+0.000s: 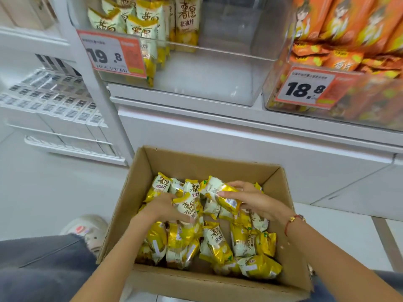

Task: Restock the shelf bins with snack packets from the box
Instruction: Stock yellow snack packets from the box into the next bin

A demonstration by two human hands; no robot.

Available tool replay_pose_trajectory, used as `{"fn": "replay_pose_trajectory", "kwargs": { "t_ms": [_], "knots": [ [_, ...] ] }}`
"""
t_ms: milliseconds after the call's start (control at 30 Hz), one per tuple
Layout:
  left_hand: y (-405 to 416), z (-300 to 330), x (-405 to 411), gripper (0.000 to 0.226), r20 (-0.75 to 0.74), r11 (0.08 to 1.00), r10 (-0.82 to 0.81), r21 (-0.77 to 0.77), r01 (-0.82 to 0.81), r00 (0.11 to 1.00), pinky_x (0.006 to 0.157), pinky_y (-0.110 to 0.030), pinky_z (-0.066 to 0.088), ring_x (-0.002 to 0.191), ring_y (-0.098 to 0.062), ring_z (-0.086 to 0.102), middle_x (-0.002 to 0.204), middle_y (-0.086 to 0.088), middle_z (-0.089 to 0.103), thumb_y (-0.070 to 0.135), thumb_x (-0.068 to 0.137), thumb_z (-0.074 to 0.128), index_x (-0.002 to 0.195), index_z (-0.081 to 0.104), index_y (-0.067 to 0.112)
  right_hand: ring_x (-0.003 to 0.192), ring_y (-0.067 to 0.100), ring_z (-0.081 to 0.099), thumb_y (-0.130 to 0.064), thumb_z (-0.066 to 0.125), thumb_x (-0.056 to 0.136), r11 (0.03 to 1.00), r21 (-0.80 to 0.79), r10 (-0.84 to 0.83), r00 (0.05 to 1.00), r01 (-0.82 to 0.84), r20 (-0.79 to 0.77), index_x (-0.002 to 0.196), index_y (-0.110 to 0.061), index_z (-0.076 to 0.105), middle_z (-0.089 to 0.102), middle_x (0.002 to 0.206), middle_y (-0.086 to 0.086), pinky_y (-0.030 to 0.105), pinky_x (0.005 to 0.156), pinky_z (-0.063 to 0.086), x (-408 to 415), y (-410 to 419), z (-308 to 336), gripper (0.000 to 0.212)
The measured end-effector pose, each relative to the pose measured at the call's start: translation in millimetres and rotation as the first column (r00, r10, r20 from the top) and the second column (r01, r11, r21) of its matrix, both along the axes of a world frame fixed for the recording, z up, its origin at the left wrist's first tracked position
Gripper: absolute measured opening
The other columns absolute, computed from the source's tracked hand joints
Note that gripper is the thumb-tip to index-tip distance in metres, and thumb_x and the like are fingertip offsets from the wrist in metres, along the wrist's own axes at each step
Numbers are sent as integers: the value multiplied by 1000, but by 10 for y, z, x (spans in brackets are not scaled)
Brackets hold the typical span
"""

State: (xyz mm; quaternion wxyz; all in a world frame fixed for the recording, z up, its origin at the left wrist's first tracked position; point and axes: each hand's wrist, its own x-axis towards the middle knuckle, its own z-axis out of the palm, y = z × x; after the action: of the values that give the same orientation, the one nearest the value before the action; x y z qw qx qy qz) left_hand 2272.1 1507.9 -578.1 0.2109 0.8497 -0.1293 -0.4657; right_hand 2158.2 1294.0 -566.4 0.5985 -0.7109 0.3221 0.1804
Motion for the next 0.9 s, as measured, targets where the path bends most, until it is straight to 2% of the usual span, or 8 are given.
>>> {"fn": "replay_pose_trajectory", "kwargs": {
  "t_ms": [100,233,367,433,500,567,667,900],
  "knots": [
    [-49,211,155,60,-142,899,277,-312,-308,950,98,-37,51,93,-11,64,96,4,70,54,52,87,98,73,20,113,19,61,-39,74,79,988,125,-109,980,89,168,113,-22,67,70,113,-1,36,97,44,168,128,113,39],
    [-79,388,202,44,-183,726,357,-562,-395,916,88,-35,54,101,-12,68,99,10,74,40,66,83,107,68,30,116,23,61,-46,64,84,974,212,-144,942,81,302,118,-19,68,70,117,1,48,109,37,369,237,322,43],
    [-113,603,197,38,-221,610,375,-672,-419,900,76,-22,53,92,-6,70,99,9,75,30,72,80,107,66,26,107,14,62,-37,44,98,989,107,-130,925,98,357,112,-19,67,70,114,2,29,96,43,478,244,566,32],
    [-139,715,232,47,-198,576,406,-703,-418,892,83,-29,55,93,-8,70,99,10,75,31,67,84,109,64,24,99,4,58,-35,32,103,991,55,-136,916,124,377,110,-29,60,64,120,0,17,83,43,494,259,725,31],
    [-174,850,260,62,-163,564,413,-727,-392,896,92,-37,52,97,-11,70,102,10,74,40,57,90,112,63,27,106,-5,52,-52,28,99,997,50,-80,914,66,397,120,-41,52,56,126,-18,9,87,36,470,287,888,34],
    [-202,989,278,63,-110,553,413,-759,-345,904,93,-30,50,99,-4,68,104,13,73,46,53,89,109,66,30,115,-2,53,-65,42,84,999,49,-34,909,15,416,130,-41,50,57,124,-23,18,96,35,428,307,1009,53],
    [-182,1198,261,57,-96,490,402,-817,-303,911,89,-25,49,102,-1,66,108,13,72,46,60,87,111,68,30,102,12,65,-48,68,76,992,107,-108,881,66,460,120,-22,62,72,101,-11,25,88,47,380,314,1110,51],
    [-30,1595,525,33,-312,77,591,-896,-437,744,80,-31,46,87,-12,67,89,8,74,35,63,78,93,70,22,103,27,65,-34,90,48,787,617,-383,791,10,476,121,-4,62,64,121,20,35,75,56,410,376,1439,83]
  ]
}}
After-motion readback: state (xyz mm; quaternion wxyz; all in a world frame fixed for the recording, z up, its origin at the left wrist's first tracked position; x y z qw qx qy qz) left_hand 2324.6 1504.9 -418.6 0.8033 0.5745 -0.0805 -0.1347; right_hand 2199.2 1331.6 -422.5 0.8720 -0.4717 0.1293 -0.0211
